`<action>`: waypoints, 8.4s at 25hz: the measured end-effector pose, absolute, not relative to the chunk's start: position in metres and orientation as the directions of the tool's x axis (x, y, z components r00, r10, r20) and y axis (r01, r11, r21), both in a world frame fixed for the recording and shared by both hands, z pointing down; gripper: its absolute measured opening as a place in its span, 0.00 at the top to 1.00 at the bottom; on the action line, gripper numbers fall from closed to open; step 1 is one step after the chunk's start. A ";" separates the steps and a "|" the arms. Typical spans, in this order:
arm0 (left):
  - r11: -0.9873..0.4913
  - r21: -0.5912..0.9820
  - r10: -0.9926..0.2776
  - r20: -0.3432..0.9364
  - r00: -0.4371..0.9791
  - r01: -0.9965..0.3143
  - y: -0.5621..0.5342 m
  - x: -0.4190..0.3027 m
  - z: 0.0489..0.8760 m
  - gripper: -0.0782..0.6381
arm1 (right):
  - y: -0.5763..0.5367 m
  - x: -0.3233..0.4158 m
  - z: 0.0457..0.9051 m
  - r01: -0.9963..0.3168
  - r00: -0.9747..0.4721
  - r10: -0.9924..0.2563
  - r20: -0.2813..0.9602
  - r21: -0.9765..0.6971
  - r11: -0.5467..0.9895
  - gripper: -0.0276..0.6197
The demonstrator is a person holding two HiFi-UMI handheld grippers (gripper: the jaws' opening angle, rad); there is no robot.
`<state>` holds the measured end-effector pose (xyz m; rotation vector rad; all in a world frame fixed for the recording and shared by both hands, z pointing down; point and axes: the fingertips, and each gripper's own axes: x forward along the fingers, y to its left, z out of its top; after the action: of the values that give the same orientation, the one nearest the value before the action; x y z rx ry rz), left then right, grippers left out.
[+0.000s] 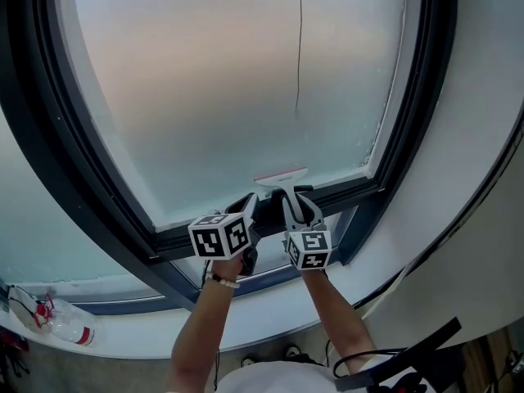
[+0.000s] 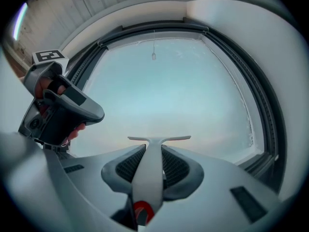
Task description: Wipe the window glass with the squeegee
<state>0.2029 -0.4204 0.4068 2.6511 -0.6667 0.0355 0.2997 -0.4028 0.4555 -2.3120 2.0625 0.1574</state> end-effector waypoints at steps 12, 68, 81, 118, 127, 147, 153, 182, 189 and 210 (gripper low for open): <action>-0.808 0.406 -0.408 0.138 0.903 -0.427 -0.412 0.198 0.425 0.89 | -0.404 0.301 0.490 -0.993 0.115 -0.993 0.040 -0.011 -0.116 0.83; -0.915 0.080 -0.402 -0.236 0.884 -0.395 -0.384 0.371 0.112 0.89 | -0.390 0.426 -0.070 -0.980 -0.015 -0.777 -0.629 0.163 -0.113 0.83; -0.904 0.085 -0.427 -0.197 0.882 -0.419 -0.392 0.366 0.147 0.89 | -0.386 0.429 -0.007 -0.979 -0.012 -0.799 -0.602 0.169 -0.113 0.83; -0.856 0.229 -0.476 0.005 0.879 -0.464 -0.396 0.351 0.314 0.89 | -0.370 0.448 0.252 -0.987 0.042 -0.917 -0.398 0.124 -0.099 0.83; -0.835 0.275 -0.481 0.059 0.875 -0.477 -0.401 0.349 0.354 0.89 | -0.369 0.450 0.305 -0.989 0.068 -0.937 -0.343 0.103 -0.109 0.83; -0.792 0.329 -0.474 0.201 0.857 -0.515 -0.398 0.337 0.446 0.89 | -0.366 0.453 0.460 -0.994 0.103 -0.987 -0.126 0.021 -0.106 0.83; -0.788 0.343 -0.458 0.231 0.859 -0.512 -0.391 0.340 0.465 0.89 | -0.364 0.460 0.497 -0.993 0.112 -0.992 -0.050 -0.033 -0.110 0.83; -0.914 0.186 -0.357 0.052 0.933 -0.360 -0.365 0.420 0.309 0.89 | -0.343 0.508 0.261 -0.983 0.101 -0.938 -0.331 0.112 -0.145 0.83; -0.941 0.084 -0.331 -0.034 0.943 -0.328 -0.359 0.447 0.220 0.89 | -0.333 0.536 0.142 -0.978 0.106 -0.887 -0.449 0.113 -0.174 0.83; -0.944 -0.054 -0.308 -0.198 0.931 -0.324 -0.377 0.487 0.077 0.89 | -0.345 0.555 -0.082 -0.973 0.019 -0.777 -0.630 0.167 -0.160 0.83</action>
<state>0.4869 -0.3768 0.0766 3.1712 -0.5201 -0.3027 0.5552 -0.3446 -0.0825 -1.9898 1.7967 0.8836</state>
